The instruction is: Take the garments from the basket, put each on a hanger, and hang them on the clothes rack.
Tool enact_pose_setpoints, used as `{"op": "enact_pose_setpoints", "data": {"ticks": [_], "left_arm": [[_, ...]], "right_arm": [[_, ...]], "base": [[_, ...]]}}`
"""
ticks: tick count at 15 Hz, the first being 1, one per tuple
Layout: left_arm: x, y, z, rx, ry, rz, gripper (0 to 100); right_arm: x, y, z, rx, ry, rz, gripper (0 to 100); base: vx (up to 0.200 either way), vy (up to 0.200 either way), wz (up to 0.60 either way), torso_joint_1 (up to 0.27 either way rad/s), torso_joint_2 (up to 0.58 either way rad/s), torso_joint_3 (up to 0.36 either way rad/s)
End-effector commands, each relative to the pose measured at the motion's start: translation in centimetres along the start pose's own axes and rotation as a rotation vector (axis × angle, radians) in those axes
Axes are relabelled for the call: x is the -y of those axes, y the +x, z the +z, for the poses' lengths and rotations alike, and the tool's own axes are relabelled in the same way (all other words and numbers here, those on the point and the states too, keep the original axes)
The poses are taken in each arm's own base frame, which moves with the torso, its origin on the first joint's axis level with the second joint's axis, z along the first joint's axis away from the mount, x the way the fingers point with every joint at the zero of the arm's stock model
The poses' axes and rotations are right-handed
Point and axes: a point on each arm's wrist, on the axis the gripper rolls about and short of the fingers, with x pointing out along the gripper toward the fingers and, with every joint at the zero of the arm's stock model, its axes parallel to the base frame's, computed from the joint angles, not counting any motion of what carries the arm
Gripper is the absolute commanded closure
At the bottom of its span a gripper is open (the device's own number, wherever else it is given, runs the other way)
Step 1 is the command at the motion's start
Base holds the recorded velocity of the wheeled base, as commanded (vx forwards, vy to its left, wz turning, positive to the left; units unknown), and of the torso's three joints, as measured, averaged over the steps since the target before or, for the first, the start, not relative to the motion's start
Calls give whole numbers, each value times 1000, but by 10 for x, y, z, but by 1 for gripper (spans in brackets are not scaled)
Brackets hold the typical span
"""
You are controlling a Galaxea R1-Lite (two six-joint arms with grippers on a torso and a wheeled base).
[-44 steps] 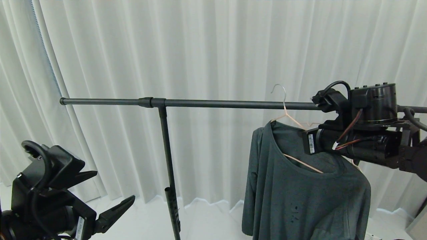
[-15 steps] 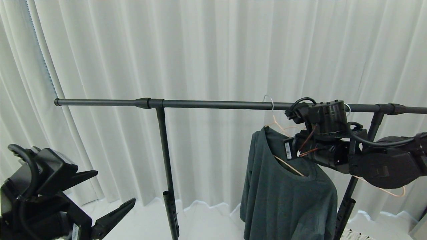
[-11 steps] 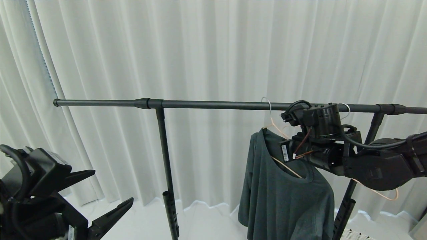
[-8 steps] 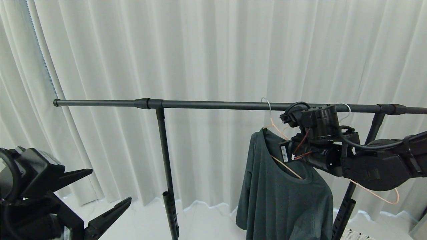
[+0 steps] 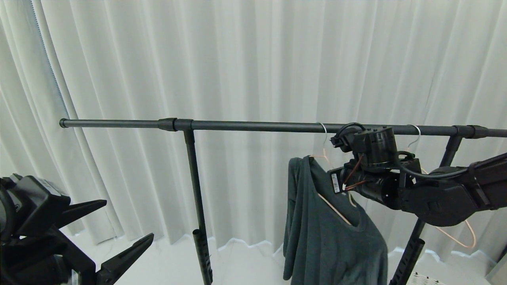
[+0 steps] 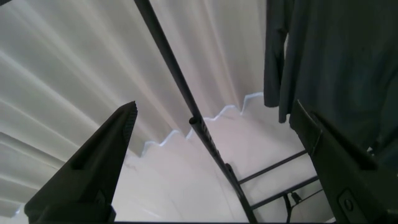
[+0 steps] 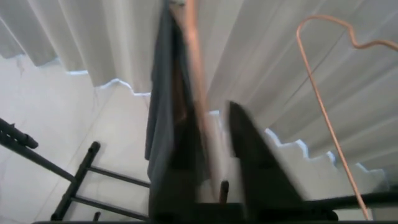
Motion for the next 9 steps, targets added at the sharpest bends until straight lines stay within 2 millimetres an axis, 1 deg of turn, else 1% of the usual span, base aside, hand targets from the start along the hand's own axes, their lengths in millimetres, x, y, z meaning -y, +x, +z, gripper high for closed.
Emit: {"op": "enact_pose_setpoints", "data": {"ticks": [1, 4, 6, 7, 9], "left_arm": [[0, 0, 0, 1, 0, 0, 0], [0, 0, 0, 2, 0, 1, 0], [0, 0, 0, 2, -2, 2, 0], [-1, 0, 0, 1, -3, 6, 0], [-4, -1, -4, -16, -15, 45, 0]], "right_arm": [[-1, 1, 0, 9, 3, 2, 0], [-2, 4, 4, 55, 20, 7, 0], [-1, 0, 7, 68, 28, 8, 0], [0, -3, 10, 79, 32, 10, 0], [6, -20, 23, 131, 65, 22, 0]], "base": [[0, 0, 0, 0, 0, 0], [0, 0, 0, 0, 0, 0], [0, 0, 0, 0, 0, 0], [0, 0, 0, 0, 0, 0], [0, 0, 0, 0, 0, 0]]}}
